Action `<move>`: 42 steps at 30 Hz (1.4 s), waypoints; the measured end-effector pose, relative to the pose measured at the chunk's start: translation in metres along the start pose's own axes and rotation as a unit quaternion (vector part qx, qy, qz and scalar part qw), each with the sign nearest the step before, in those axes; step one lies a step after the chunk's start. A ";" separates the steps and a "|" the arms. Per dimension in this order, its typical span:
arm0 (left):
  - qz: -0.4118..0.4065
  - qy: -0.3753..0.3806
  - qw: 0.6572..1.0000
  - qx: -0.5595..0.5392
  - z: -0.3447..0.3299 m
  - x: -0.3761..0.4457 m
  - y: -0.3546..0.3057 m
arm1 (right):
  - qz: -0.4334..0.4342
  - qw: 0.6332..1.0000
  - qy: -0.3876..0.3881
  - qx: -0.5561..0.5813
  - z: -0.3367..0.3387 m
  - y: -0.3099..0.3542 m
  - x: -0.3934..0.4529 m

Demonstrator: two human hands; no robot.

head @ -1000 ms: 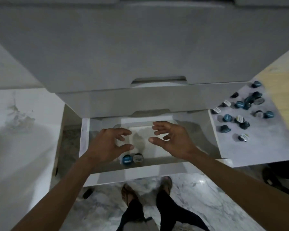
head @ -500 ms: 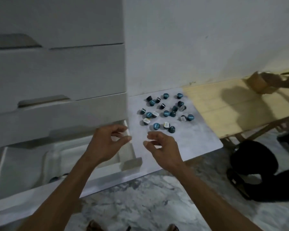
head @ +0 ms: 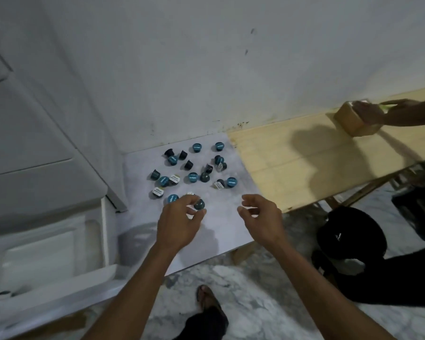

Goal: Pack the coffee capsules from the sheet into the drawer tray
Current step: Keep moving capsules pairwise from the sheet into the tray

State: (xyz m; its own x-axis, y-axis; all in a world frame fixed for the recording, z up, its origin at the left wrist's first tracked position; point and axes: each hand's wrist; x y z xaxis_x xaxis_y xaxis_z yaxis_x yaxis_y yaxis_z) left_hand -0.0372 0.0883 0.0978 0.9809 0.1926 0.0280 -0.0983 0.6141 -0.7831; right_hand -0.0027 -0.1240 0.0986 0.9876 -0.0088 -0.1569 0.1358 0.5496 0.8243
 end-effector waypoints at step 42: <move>0.099 -0.098 0.989 0.042 -0.193 0.154 0.060 | 0.294 0.951 0.067 -0.077 -0.063 -0.144 0.230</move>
State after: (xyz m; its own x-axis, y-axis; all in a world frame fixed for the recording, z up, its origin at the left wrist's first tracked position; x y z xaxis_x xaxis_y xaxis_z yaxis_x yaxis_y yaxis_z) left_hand 0.1405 0.0068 -0.0647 0.8899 0.4561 0.0051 -0.3077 0.6084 -0.7315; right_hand 0.1995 -0.1524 -0.0910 0.8693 0.4379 0.2293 -0.4588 0.5423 0.7038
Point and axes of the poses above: each hand's wrist, its own x-axis towards the middle knuckle, its own z-axis out of the back of the hand, y = z × x, and after that the axes turned 3 degrees about -z, right-handed
